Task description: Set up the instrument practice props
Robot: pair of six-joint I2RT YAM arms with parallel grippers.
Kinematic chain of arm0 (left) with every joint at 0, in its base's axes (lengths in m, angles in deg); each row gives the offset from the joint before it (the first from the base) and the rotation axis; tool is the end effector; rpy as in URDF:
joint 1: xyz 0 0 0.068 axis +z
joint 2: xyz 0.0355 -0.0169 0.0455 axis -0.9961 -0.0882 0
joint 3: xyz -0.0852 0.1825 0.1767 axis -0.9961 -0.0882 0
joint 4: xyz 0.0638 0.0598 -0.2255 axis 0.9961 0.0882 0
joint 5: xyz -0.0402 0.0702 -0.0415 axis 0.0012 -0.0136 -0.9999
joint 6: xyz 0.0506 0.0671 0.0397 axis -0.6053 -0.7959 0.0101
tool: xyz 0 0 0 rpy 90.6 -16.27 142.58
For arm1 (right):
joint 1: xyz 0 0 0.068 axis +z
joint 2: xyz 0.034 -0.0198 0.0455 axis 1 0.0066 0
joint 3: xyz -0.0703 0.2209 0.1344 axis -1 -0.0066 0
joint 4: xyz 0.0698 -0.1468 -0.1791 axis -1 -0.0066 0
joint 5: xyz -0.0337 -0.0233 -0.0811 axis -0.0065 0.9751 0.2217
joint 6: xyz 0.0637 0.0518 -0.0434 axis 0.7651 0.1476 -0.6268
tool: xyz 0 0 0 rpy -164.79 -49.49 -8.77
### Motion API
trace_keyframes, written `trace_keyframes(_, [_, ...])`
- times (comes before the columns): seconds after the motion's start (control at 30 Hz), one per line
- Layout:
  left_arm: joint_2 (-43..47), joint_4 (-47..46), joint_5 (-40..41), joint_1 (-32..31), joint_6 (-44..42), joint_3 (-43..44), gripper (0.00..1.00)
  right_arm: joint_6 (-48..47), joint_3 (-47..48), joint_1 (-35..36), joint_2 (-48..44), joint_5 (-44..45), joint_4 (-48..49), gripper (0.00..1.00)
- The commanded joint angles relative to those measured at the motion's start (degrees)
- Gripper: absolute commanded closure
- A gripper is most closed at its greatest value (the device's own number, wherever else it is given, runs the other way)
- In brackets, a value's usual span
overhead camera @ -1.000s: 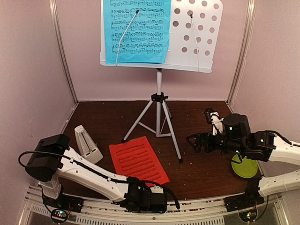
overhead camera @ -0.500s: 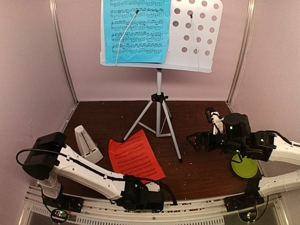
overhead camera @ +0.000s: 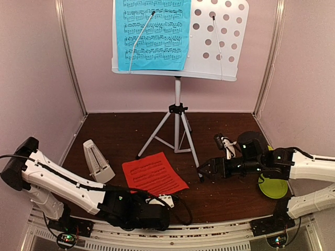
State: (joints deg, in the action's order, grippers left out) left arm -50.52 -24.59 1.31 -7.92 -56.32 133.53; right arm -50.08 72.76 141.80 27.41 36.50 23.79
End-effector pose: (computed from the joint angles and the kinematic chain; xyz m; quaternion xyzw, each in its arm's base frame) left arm 0.0430 -0.2981 0.1633 0.5173 0.7589 0.0898 0.3853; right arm 0.1351 0.2059 0.2276 -0.1779 0.8590 0.4007 0.2645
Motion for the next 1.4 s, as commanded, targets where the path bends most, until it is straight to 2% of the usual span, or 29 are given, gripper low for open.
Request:
trace_keyframes(0.0, [2.54,-7.52,-2.19,-2.28,-3.88,-1.5,1.0,8.79,-2.9,-0.28,4.44,-11.54,4.56,0.0])
trace_keyframes(0.2, [3.49,-10.72,-2.83,-4.47,-5.73,-2.44,1.0,16.84,-7.02,-0.28,5.81,-15.19,10.23,0.01])
trace_keyframes(0.47, [3.29,-13.31,-4.29,-6.37,-8.24,-2.47,1.0,31.06,-11.51,0.32,10.71,-18.77,24.53,0.03])
trace_keyframes(0.8, [3.92,-15.07,-4.33,-8.22,-9.65,-2.93,1.0,38.49,-16.21,0.99,16.69,-18.54,29.55,0.08])
trace_keyframes(0.97, [4.73,-17.48,-4.58,-9.3,-10.97,-3.61,1.0,40.16,-15.38,1.24,20.39,-19.36,32.94,0.1])
trace_keyframes(1.3, [6.59,-20.57,-4.63,-12.2,-14.73,-6.12,1.0,39.99,-13.67,0.82,25.73,-17.67,37.61,0.4])
trace_keyframes(1.37, [6.26,-20.63,-4.42,-12.32,-14.37,-6.07,1.0,39.26,-13.56,0.82,26.13,-17.76,39.08,0.51])
